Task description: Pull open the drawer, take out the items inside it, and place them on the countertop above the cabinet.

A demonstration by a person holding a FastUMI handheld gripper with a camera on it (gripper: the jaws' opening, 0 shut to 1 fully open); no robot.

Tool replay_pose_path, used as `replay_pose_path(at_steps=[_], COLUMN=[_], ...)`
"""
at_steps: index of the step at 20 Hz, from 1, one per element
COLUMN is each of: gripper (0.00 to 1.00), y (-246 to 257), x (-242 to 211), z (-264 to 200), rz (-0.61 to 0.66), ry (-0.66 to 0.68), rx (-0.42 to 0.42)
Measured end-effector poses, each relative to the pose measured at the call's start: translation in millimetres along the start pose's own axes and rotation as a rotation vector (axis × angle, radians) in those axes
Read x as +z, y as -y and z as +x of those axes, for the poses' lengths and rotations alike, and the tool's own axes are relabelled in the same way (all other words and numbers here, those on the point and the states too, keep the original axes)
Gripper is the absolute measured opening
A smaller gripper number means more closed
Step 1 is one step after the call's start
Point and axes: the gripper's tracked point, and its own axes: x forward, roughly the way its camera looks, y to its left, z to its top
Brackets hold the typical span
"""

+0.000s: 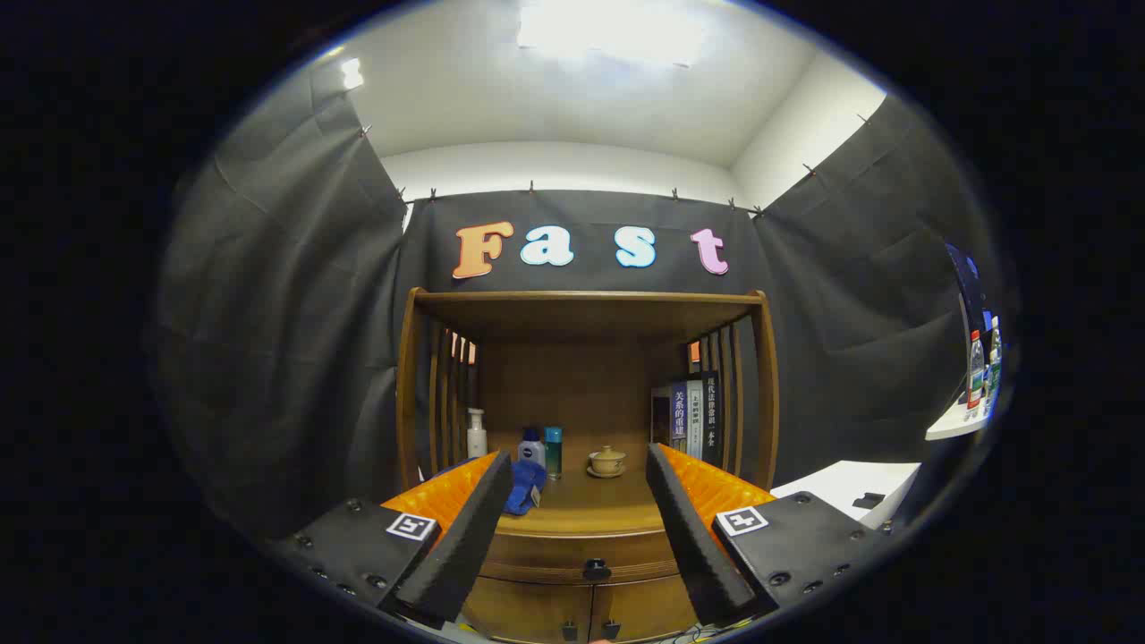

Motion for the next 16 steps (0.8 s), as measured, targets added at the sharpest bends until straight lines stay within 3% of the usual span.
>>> replay_pose_path(at_steps=[16], gripper=[0.98], y=[-5], x=[-19], z=[-3], rz=[-0.038], ry=[-0.036], rx=[0.038])
